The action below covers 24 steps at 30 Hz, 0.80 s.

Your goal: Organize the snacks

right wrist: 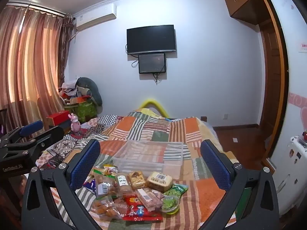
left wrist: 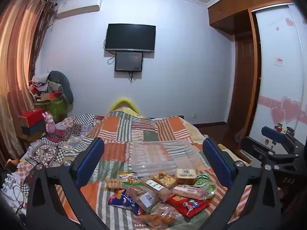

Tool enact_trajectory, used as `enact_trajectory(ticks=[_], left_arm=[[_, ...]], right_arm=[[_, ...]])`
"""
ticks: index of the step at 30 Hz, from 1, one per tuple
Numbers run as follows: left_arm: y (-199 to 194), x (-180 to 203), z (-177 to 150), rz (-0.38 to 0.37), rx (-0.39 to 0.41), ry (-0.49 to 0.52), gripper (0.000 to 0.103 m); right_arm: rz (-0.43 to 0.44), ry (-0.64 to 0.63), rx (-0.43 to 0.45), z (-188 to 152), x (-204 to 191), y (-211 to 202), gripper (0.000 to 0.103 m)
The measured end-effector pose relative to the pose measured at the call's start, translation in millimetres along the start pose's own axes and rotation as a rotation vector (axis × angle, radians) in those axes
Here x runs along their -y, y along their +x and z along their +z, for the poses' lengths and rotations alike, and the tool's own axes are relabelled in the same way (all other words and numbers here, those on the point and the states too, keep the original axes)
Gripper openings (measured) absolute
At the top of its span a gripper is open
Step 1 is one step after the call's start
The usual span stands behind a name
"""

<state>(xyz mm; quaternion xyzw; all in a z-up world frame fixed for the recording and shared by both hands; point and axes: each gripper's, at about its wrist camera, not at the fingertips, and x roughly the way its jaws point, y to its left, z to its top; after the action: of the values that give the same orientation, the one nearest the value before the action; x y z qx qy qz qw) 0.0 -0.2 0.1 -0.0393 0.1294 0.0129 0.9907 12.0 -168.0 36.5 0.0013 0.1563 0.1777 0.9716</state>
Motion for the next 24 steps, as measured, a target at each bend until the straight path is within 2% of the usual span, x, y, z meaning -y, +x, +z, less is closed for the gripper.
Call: enact_trajectory(ticks=[6,9,24], left_arm=[[-0.8,-6.8,-0.1,-0.009,0.007,-0.005,0.103],[-4.3,4.7,-3.2,-0.005,0.013,0.026,0.103],[3.0,-0.7,-5.4,-0.01,-0.005,0.005,0.103]], right_arm=[[-0.01,-0.004,0.003,-0.7,-1.1,1.1,0.103],[0.003,-0.002,-0.001,-2.1,-1.6,2.7,0.103],[0.003,0.03,0.014,-2.4,-1.0,-1.7,0.103]])
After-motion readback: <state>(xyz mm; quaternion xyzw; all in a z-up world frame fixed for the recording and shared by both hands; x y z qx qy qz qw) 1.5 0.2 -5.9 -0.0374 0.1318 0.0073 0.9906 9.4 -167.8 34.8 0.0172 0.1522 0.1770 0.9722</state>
